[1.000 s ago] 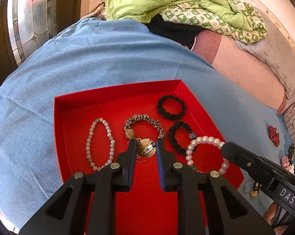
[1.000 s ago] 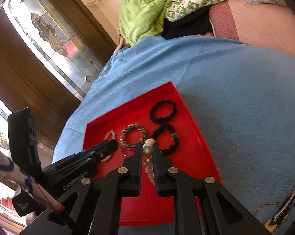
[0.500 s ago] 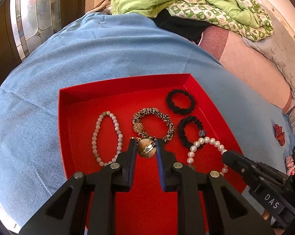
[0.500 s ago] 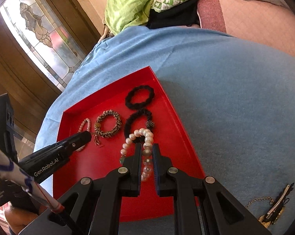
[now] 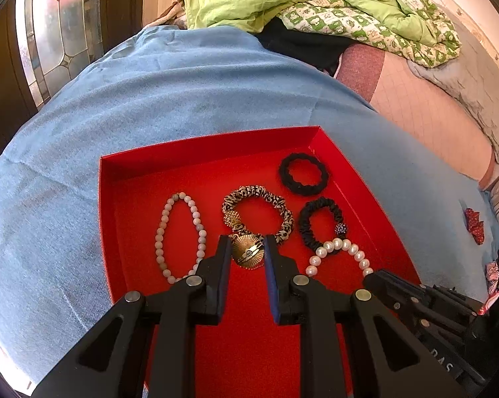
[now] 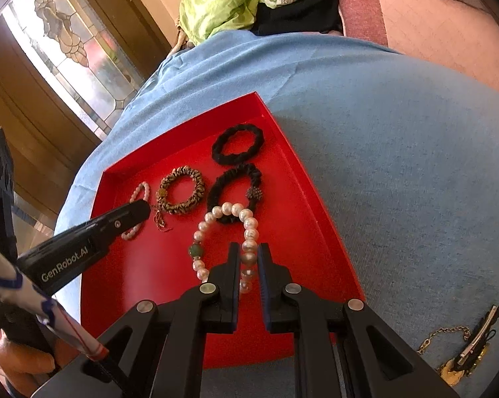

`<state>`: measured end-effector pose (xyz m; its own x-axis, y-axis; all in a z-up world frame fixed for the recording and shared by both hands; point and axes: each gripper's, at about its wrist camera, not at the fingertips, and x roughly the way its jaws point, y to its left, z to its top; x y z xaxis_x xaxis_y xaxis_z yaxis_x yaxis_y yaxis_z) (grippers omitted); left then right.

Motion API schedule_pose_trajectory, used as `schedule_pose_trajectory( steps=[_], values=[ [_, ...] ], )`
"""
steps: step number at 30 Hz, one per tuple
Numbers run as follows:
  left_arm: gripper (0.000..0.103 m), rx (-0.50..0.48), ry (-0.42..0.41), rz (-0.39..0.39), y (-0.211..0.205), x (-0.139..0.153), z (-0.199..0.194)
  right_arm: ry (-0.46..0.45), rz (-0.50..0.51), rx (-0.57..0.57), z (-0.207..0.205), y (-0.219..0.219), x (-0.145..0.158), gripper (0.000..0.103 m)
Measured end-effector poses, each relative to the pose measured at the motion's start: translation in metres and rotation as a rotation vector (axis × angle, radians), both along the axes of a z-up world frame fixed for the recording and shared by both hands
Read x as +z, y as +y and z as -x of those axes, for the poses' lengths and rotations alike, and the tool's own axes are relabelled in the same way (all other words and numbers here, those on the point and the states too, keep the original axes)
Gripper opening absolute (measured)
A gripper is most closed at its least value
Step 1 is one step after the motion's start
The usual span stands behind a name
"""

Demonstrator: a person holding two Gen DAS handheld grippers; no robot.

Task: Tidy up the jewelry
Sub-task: 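Lower both items into the tray and open both tools, then move both tools back to the remaining jewelry beside the tray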

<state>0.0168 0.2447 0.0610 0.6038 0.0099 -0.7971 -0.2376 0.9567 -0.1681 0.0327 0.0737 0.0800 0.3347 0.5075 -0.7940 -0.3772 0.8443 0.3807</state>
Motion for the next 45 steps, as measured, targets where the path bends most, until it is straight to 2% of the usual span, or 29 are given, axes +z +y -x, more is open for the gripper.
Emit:
schedule_pose_trajectory(
  steps=[3, 9, 14, 19, 28, 36, 45],
  values=[
    [0.019, 0.003, -0.002, 0.001, 0.0, 0.001, 0.001, -0.017, -0.002, -0.003, 0.003, -0.002, 0.006, 0.024],
    [0.02, 0.009, -0.025, -0.037, -0.005, 0.007, 0.003, -0.053, -0.007, -0.007, 0.008, -0.008, 0.021, 0.024],
    [0.03, 0.005, -0.056, -0.071, -0.012, 0.015, 0.006, -0.08, -0.023, -0.013, 0.018, -0.022, 0.035, 0.024],
    [0.03, -0.007, -0.067, -0.091, -0.019, 0.018, 0.005, -0.095, -0.045, -0.027, 0.026, -0.044, 0.046, 0.024],
    [0.03, -0.041, -0.087, -0.137, -0.039, 0.021, 0.002, -0.128, -0.065, -0.081, 0.042, -0.1, 0.061, 0.024],
    [0.03, -0.078, -0.104, -0.163, -0.061, 0.024, -0.001, -0.114, -0.073, -0.153, 0.044, -0.15, 0.055, 0.025],
    [0.03, -0.191, -0.162, -0.174, -0.106, 0.033, 0.001, -0.064, -0.095, -0.362, 0.036, -0.239, 0.038, 0.025]
  ],
)
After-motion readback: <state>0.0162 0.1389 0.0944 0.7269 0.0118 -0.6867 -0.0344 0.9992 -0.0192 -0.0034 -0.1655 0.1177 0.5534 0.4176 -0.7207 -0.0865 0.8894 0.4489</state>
